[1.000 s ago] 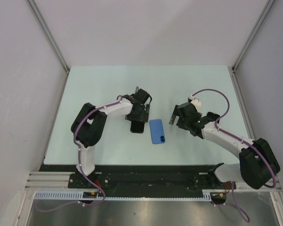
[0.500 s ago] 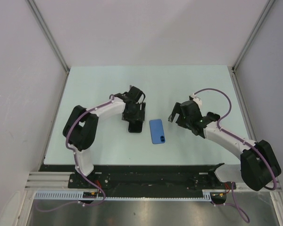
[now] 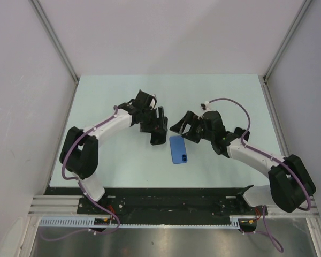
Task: Take the phone out of the phone case
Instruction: Pick up the phone at the center of the board, then remove the phone case from the phone.
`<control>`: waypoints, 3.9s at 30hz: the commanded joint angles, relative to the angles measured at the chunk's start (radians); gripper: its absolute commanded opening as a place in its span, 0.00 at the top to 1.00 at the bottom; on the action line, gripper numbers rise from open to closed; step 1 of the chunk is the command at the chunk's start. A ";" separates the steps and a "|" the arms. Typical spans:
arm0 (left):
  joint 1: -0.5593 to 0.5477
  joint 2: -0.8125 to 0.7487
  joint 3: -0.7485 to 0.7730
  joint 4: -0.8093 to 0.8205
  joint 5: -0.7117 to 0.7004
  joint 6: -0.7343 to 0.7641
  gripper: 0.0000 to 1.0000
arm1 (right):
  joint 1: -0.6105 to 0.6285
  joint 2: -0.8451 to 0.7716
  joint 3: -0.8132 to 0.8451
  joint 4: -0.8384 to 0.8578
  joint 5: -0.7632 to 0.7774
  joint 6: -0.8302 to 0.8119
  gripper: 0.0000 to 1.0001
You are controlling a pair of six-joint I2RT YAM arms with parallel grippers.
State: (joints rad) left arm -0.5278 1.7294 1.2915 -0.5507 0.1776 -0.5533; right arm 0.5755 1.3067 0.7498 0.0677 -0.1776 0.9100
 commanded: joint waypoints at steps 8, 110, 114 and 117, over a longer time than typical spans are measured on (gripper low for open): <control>0.017 -0.128 0.009 0.066 0.145 -0.092 0.58 | 0.067 0.121 -0.009 0.256 -0.148 0.040 0.13; 0.132 -0.252 -0.373 1.396 0.593 -0.933 1.00 | -0.108 0.224 -0.287 1.532 -0.322 0.737 1.00; 0.132 -0.286 -0.380 1.391 0.588 -0.945 1.00 | -0.078 0.218 -0.287 1.532 -0.289 0.719 1.00; 0.132 -0.307 -0.386 1.452 0.576 -1.016 1.00 | -0.071 0.184 -0.285 1.534 -0.251 0.756 1.00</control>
State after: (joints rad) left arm -0.3767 1.5410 0.8787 0.6914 0.7315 -1.4395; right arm 0.4866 1.5158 0.4583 1.3506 -0.5079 1.6024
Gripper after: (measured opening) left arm 0.155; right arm 0.077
